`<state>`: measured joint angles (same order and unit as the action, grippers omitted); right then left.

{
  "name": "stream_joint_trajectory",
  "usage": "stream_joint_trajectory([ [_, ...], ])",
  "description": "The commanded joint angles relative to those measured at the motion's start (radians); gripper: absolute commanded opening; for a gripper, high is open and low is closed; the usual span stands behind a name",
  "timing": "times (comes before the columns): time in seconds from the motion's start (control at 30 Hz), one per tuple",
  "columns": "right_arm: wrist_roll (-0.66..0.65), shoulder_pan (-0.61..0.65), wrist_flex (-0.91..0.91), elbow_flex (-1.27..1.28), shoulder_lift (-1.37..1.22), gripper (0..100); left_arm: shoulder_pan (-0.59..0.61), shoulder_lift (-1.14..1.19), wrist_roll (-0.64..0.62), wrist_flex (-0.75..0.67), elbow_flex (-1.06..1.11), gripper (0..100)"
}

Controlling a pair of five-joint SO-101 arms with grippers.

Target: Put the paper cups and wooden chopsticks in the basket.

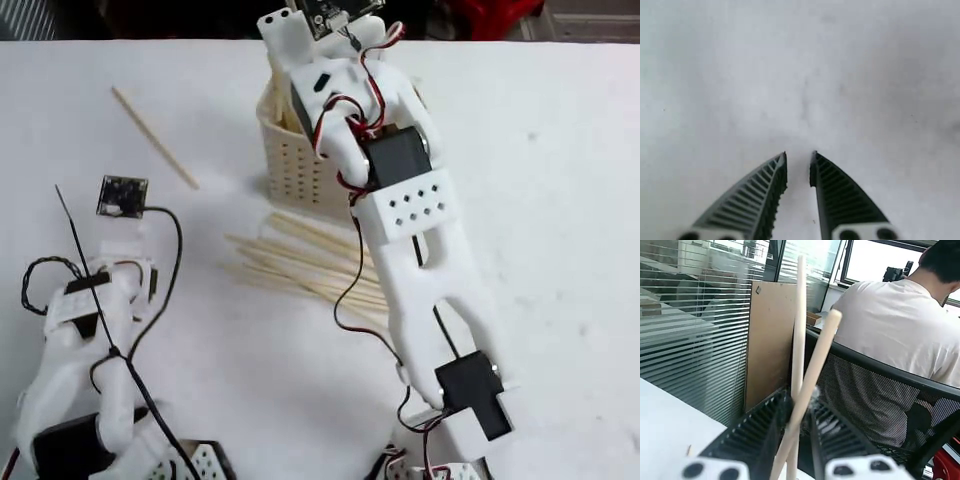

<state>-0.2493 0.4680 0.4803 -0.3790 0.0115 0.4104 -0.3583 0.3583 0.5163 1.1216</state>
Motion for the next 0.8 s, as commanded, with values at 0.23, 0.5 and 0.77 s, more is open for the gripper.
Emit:
stream_joint_trajectory([
  [0.23, 0.003, -0.008, 0.002, -0.051, 0.007, 11.7, -0.024, -0.024, 0.012, -0.021, 0.0, 10],
  [0.5, 0.003, -0.008, 0.004, -0.051, 0.012, 11.1, -0.024, -0.024, 0.012, -0.021, 0.0, 10],
  [0.77, 0.003, -0.004, 0.249, -0.054, 0.042, 10.9, -0.024, -0.024, 0.012, -0.021, 0.0, 10],
])
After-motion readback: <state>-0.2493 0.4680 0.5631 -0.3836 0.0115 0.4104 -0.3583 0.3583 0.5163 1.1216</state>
